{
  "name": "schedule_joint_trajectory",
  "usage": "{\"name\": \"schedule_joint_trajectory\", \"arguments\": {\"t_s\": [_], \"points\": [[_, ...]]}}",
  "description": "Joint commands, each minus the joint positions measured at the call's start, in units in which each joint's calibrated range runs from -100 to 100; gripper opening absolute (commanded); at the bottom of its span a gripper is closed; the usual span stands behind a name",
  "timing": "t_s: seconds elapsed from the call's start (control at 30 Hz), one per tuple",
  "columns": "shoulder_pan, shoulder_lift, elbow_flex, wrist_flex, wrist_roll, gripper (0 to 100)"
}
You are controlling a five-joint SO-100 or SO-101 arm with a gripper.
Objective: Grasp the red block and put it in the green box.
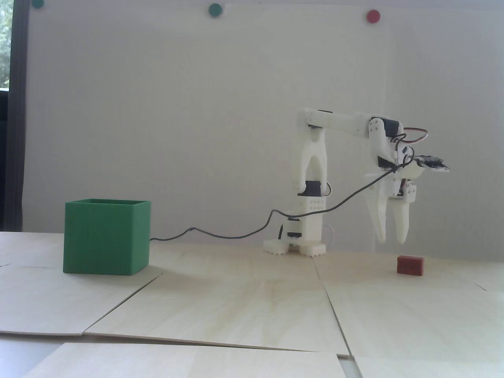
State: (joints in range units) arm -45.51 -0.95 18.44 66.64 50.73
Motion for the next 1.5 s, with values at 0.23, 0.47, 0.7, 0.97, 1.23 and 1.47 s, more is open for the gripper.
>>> {"name": "schedule_joint_trajectory", "arguments": {"t_s": [0.23,0.47,0.7,0.97,1.23,1.47], "points": [[0.0,-4.5,-0.3,0.7,2.4,22],[-3.8,-4.5,-0.3,1.1,2.4,22],[-4.0,-4.4,-0.3,0.6,2.4,22],[-8.7,-4.4,-0.3,1.2,2.0,22],[-9.5,-4.4,-0.2,1.2,1.9,22],[-9.2,-4.3,-0.3,0.6,1.9,22]]}}
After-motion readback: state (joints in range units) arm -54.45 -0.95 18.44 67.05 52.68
